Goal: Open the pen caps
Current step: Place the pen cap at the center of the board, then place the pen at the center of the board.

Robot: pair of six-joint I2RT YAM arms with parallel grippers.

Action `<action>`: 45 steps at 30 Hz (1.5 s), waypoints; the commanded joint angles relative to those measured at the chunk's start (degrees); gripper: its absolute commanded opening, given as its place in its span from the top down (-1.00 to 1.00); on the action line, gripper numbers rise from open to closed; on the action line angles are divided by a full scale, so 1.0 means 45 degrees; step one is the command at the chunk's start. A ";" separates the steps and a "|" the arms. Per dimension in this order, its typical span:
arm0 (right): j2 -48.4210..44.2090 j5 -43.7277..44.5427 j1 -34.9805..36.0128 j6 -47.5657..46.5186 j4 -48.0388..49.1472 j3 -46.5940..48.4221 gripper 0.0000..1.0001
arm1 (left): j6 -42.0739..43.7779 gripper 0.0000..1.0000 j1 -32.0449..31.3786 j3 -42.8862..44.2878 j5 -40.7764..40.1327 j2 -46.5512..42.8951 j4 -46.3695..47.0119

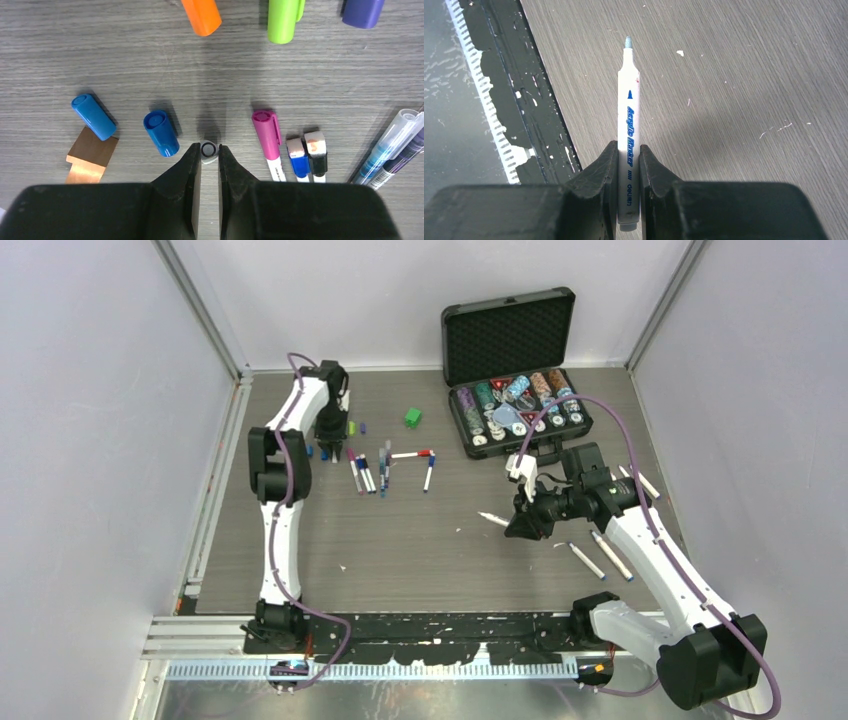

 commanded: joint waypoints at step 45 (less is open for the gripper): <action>0.0202 0.0332 -0.2119 -0.0258 -0.0765 0.1297 1.00 | -0.1319 -0.21 0.0266 -0.9989 0.4030 -1.2840 0.6332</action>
